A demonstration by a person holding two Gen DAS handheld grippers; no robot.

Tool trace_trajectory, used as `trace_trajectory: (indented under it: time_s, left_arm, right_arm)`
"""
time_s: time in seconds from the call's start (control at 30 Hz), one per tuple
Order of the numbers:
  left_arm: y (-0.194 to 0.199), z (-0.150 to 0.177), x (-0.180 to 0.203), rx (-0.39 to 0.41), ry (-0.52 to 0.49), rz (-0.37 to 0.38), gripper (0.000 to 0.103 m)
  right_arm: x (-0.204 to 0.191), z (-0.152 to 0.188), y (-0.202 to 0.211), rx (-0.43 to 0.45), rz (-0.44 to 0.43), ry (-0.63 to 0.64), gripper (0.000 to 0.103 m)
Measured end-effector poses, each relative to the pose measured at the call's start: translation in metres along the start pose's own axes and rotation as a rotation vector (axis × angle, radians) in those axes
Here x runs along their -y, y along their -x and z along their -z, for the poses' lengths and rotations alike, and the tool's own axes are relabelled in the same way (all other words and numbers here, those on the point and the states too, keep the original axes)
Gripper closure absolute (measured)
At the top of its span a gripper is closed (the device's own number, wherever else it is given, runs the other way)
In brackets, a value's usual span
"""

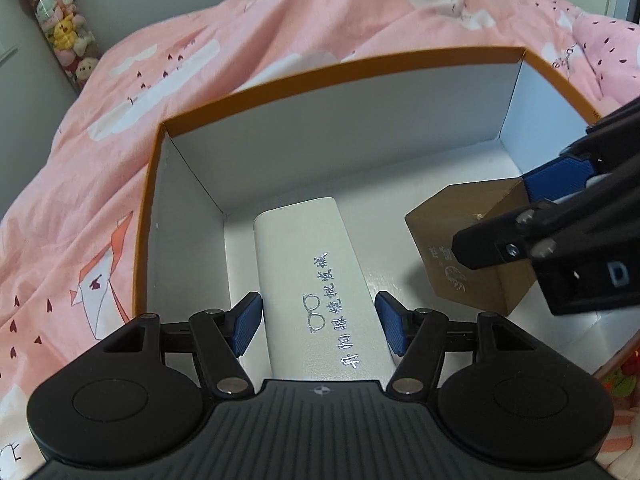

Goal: Organize objects
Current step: 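Carry both items into the orange box while left tool releases the glasses case inside, then lower the small brown box into the orange box corner and open right tool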

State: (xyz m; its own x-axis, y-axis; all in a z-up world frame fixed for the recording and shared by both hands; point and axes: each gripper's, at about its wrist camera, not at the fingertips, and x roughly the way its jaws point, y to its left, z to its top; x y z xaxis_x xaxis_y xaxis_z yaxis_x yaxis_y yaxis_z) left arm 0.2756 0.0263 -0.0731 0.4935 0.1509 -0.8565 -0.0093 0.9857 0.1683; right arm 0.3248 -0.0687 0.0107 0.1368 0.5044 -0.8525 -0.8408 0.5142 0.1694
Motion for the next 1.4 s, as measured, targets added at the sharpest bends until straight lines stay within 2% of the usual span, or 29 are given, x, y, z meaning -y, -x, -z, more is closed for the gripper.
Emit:
trace_trajectory:
  time_s: [0.3,0.43,0.6,0.73,0.9,1.07,1.23,1.4]
  left_arm:
    - [-0.004,0.000,0.001,-0.035,-0.002,-0.007,0.027]
    - [0.002,0.002,0.002,-0.009,-0.004,0.004,0.022]
    - [0.014,0.006,0.001,0.046,0.003,0.021,0.022]
    - [0.040,0.012,-0.012,0.156,0.058,0.027,0.021]
    - [0.072,0.018,-0.046,0.293,0.153,0.104,0.021]
    - [0.069,0.016,-0.083,0.314,0.265,0.098,0.026]
    - [0.060,0.027,-0.110,0.300,0.388,0.146,0.033]
    - [0.052,0.037,-0.119,0.284,0.427,0.149,0.034]
  right_arm:
    - [0.000,0.005,0.001,-0.015,-0.011,-0.006,0.056]
    - [0.002,0.006,0.003,-0.018,-0.012,-0.016,0.056]
    - [0.003,0.007,0.005,-0.019,-0.015,-0.025,0.056]
    - [0.004,0.008,0.005,-0.024,-0.009,-0.037,0.056]
    - [0.003,0.005,0.001,-0.041,-0.004,-0.069,0.056]
    - [-0.005,0.000,-0.009,-0.058,0.015,-0.093,0.056]
    - [-0.010,-0.004,-0.023,-0.080,0.010,-0.143,0.056]
    - [-0.015,-0.011,-0.035,-0.084,0.012,-0.177,0.056]
